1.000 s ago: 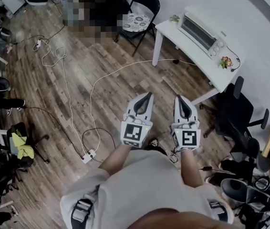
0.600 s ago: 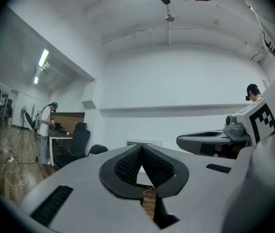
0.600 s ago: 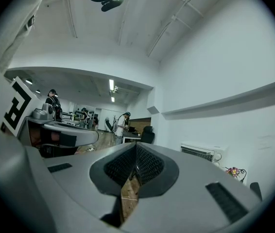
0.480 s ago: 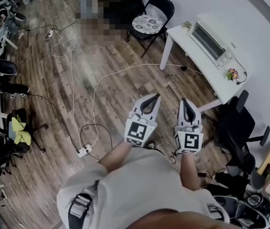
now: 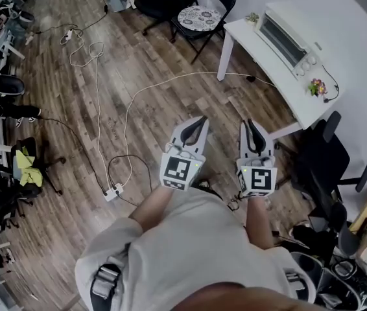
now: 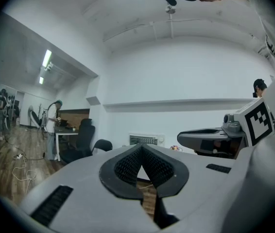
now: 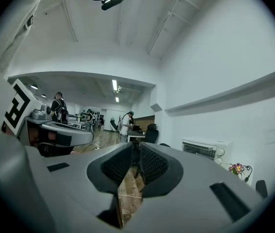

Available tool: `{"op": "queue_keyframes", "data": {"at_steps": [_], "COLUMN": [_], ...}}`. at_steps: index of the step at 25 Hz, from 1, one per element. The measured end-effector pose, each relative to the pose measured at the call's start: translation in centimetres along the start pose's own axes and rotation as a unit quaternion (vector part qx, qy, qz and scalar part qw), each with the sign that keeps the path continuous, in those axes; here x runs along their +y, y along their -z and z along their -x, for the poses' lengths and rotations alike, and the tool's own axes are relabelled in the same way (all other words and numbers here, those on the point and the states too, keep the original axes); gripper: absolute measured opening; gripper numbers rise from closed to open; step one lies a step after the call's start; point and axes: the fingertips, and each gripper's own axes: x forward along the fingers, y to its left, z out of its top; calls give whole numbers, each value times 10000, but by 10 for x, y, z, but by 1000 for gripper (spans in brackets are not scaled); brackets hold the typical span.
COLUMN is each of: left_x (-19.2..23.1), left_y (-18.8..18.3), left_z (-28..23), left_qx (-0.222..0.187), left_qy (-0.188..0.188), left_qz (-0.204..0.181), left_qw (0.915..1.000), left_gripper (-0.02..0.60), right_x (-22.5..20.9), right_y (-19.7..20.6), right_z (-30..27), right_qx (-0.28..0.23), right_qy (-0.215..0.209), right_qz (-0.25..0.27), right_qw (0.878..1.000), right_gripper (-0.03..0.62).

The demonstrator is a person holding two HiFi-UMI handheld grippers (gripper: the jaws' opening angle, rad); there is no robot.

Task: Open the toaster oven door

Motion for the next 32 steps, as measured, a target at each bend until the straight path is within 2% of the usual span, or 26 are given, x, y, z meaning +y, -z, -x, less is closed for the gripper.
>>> {"op": "queue_keyframes", "data": {"at_steps": [5,14,32], "left_x": [2,8,77], "left_y": [6,18,16], "left_z": [-10,-64,-204], "left_qx": [81,155,276], "left_qy": [-13,129,639], "left_qz": [44,166,279], "left_qw": [10000,9997,9972], "left_gripper": [17,17,17], "right_x": [-6,-49,-118], "right_y": [8,27,51], "right_z": [-11,-36,-157], "right_qx": [64,260,605], "right_qy": [-49,161,538], "right_qz": [-94,-195,-432], "right_qw": [9999,9993,9958], "right_gripper": [57,61,64]}}
